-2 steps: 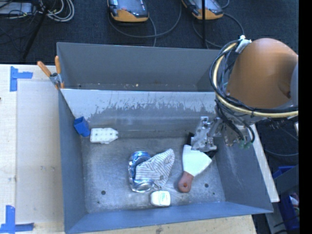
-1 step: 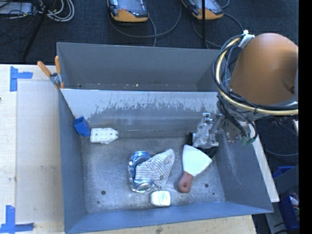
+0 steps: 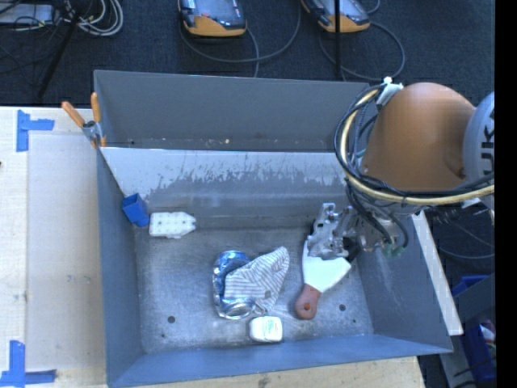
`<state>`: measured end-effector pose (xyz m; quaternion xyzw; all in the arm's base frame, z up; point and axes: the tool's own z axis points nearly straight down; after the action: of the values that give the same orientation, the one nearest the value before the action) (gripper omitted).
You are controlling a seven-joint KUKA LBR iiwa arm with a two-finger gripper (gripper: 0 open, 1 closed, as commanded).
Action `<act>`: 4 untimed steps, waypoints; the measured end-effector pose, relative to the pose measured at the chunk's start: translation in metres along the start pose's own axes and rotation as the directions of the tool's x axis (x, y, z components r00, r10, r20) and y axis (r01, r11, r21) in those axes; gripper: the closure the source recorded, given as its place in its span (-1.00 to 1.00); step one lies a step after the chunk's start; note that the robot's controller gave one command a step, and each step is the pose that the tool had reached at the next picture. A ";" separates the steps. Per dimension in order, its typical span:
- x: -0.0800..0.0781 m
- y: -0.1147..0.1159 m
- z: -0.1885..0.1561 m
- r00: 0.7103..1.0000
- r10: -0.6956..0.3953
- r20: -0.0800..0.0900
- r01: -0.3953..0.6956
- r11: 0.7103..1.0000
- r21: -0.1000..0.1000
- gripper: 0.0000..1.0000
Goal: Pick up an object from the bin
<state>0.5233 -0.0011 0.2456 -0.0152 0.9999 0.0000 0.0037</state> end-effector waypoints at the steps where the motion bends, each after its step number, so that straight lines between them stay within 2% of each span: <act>1: -0.032 -0.006 0.044 0.999 -0.036 -0.006 0.036 0.999 -0.001 1.00; 2: -0.007 -0.063 0.101 0.992 -0.126 -0.009 0.126 0.992 -0.002 -1.00; 3: -0.007 -0.063 0.101 0.992 -0.126 -0.009 0.126 0.992 -0.002 -1.00; 4: -0.036 -0.055 0.122 0.978 -0.208 -0.001 0.208 0.978 0.003 -1.00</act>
Offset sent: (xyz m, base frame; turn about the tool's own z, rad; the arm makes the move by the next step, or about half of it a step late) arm 0.0097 -0.0628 -0.1004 -0.1276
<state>0.5623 -0.0545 0.1239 -0.1198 0.9928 -0.0017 0.0036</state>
